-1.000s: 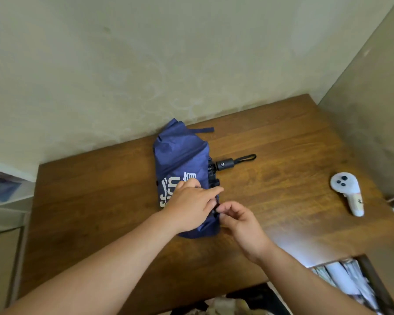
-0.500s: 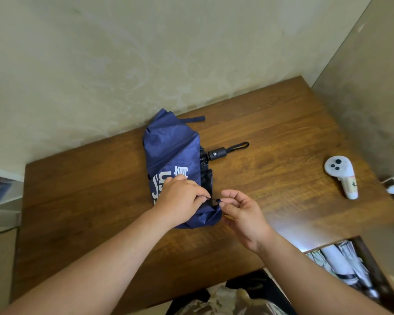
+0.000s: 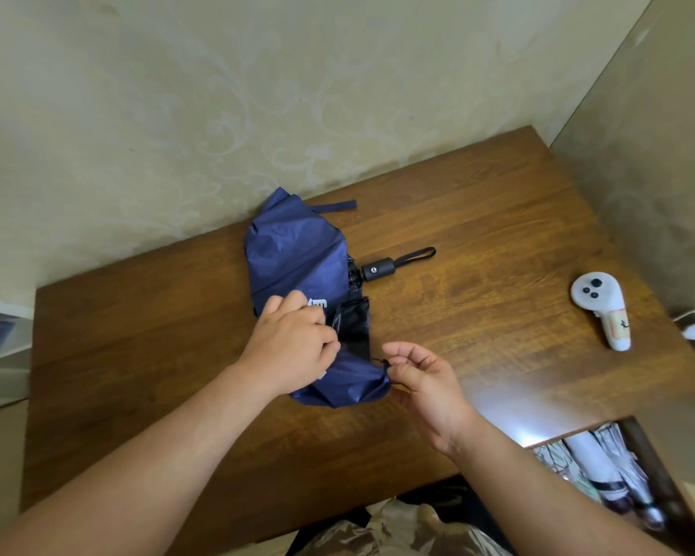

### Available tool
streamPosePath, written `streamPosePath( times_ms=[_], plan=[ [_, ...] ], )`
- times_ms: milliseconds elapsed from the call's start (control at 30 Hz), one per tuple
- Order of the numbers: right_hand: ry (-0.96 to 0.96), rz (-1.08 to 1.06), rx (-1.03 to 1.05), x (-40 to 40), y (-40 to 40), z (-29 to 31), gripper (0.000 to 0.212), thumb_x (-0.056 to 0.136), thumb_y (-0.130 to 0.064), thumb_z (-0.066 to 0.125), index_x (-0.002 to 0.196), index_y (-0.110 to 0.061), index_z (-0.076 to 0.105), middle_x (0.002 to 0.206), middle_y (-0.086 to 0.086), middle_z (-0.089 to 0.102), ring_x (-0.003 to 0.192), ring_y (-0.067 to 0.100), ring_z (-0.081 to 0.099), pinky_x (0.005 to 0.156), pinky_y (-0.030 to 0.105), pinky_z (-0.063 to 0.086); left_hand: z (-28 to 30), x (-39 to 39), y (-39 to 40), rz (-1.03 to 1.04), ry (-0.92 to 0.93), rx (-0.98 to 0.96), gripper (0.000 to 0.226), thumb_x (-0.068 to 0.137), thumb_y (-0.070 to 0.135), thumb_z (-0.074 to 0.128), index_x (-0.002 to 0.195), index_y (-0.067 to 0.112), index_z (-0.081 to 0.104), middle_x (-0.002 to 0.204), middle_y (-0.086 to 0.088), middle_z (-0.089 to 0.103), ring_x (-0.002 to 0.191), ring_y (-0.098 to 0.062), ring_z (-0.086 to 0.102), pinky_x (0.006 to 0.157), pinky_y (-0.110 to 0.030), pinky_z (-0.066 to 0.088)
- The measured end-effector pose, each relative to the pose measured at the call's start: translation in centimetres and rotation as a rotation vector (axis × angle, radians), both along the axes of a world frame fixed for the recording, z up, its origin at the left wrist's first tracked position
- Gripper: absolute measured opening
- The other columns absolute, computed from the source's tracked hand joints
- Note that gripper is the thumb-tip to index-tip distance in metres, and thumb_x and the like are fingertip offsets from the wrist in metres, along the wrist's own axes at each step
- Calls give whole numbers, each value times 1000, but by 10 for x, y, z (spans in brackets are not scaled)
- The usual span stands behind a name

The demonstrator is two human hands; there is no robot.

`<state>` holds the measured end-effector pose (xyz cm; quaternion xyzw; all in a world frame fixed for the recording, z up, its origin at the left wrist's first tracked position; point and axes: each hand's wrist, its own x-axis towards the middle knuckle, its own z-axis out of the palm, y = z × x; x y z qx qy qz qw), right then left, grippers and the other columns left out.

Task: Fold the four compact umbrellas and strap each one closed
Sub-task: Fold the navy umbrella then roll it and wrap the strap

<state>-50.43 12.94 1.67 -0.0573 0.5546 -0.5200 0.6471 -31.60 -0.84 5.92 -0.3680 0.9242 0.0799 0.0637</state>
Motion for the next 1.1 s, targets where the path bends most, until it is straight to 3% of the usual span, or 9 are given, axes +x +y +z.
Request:
streamPosePath(
  times_ms=[200,400,467,567,667,767,900,1000,1100],
  plan=[
    [176,192,64,12,2,0,31,96,7,60,100,-17,79,92,4,77,85,14,69,77,27,55,12,47,-8,-60,157,-52,35,93,44,56,69,30,77,82,19,54,97,-17,49,95,-42,34],
    [101,168,103,21,-8,5,18,99,-15,66,85,-12,75,82,4,73,77,17,64,68,29,51,14,77,15,-9,280,-108,27,88,37,61,67,27,76,88,17,62,100,-22,56,94,-43,32],
    [110,210,108,24,-15,3,12,99,-16,70,88,-11,71,83,3,71,76,18,64,68,30,55,16,80,26,7,313,-140,25,87,38,63,68,26,75,88,16,63,101,-22,56,93,-43,32],
    [146,297,136,31,-27,-2,11,99,-9,69,107,-15,74,103,7,76,95,22,74,87,37,62,20,85,37,41,336,-221,24,86,38,64,67,24,71,86,11,63,97,-23,57,90,-44,32],
    [227,432,103,32,-32,1,15,102,-13,64,108,-17,77,103,7,78,93,20,75,75,30,61,20,90,42,57,328,-281,28,89,36,60,68,23,73,84,7,61,94,-25,56,89,-45,31],
    [343,461,12,28,-28,9,20,104,-14,60,96,-20,78,91,2,78,82,15,72,68,27,55,19,92,44,117,293,-306,31,94,36,55,77,25,79,85,6,59,95,-26,56,87,-45,31],
    [698,427,-84,21,-19,21,23,99,-19,60,80,-28,69,75,-9,69,68,5,61,64,23,48,26,80,35,291,208,-327,39,102,41,46,111,28,83,88,4,60,96,-28,53,84,-47,33],
    [791,357,-136,22,-11,30,18,94,-19,60,78,-27,62,67,-4,64,61,10,56,59,32,47,37,52,15,352,73,-319,35,101,45,50,125,39,75,83,5,64,95,-27,53,83,-44,33],
    [809,367,-174,23,-5,31,16,95,-20,60,80,-24,64,66,0,63,62,18,58,57,37,47,44,15,-22,376,-64,-181,37,95,53,59,131,48,64,107,2,57,108,-30,47,91,-45,37]
  ],
)
